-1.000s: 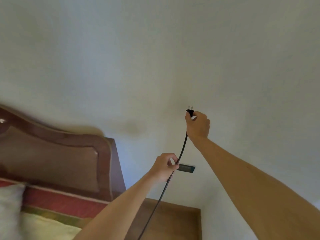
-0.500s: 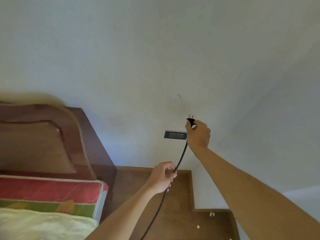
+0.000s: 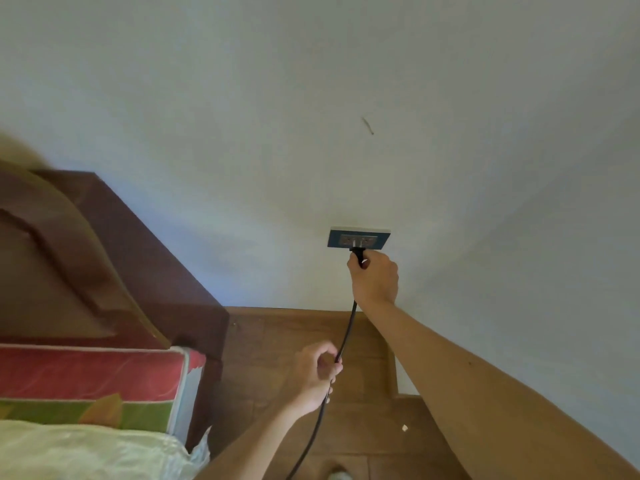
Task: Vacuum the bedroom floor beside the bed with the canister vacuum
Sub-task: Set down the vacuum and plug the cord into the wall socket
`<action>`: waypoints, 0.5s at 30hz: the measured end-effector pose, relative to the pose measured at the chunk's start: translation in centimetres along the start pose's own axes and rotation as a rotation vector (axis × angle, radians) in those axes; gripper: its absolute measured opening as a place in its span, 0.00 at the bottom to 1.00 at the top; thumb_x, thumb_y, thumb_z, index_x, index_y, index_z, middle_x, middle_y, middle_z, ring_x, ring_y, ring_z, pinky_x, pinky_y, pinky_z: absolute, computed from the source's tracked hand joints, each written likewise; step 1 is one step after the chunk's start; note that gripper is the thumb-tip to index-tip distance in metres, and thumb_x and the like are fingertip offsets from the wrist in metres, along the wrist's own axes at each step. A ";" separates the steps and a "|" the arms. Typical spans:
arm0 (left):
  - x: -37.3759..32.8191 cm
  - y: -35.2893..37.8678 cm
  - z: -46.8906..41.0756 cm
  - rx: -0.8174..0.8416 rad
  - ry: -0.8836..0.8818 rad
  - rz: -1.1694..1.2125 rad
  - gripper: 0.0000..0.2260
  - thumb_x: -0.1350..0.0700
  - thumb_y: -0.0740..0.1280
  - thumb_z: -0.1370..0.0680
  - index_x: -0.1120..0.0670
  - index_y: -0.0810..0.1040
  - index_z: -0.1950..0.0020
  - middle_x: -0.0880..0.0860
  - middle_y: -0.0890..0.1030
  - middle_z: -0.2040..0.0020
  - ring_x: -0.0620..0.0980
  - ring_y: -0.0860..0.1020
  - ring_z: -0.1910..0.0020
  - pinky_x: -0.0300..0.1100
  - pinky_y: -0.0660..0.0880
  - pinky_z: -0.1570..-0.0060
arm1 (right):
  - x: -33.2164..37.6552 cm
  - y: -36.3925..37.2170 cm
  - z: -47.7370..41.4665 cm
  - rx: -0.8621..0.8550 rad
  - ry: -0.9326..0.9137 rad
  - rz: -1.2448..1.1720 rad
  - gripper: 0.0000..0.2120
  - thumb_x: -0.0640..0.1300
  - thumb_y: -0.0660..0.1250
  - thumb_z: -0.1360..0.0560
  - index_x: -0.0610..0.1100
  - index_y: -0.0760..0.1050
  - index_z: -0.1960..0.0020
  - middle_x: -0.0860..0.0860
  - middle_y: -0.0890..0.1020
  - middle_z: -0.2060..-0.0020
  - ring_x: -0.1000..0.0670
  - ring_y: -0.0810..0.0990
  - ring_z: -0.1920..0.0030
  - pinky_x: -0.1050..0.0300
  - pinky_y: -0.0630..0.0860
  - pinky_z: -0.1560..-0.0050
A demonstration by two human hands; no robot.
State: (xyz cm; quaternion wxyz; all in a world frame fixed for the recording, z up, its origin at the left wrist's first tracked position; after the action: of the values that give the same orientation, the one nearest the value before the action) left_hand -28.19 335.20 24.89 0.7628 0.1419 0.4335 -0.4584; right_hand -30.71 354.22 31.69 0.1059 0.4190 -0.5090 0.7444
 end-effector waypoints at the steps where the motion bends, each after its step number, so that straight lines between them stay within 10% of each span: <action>1: 0.4 0.0 -0.4 0.003 -0.014 0.016 0.10 0.59 0.67 0.21 0.48 0.78 0.61 0.51 0.77 0.66 0.49 0.76 0.71 0.48 0.78 0.68 | -0.3 0.5 -0.2 0.002 0.006 -0.005 0.11 0.47 0.65 0.19 0.40 0.81 0.52 0.50 0.79 0.63 0.58 0.72 0.70 0.66 0.63 0.71; 15: 1.7 0.0 -3.4 -0.013 -0.031 0.102 0.10 0.61 0.67 0.21 0.52 0.78 0.62 0.52 0.76 0.68 0.50 0.75 0.72 0.49 0.77 0.70 | -1.2 3.3 -2.6 -0.014 0.011 0.050 0.12 0.47 0.66 0.20 0.40 0.81 0.55 0.46 0.83 0.62 0.49 0.78 0.66 0.62 0.68 0.68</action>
State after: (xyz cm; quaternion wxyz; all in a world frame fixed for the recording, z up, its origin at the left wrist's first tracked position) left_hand -29.69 336.33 21.56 0.7927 0.1520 0.4167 -0.4181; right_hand -33.22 355.21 28.20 0.0931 0.4015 -0.5239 0.7454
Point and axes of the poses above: each hand's wrist, its own z-axis away from the middle knuckle, its own y-axis out of the palm, x = y × z, the point moved 6 cm from there along -z, towards the middle knuckle
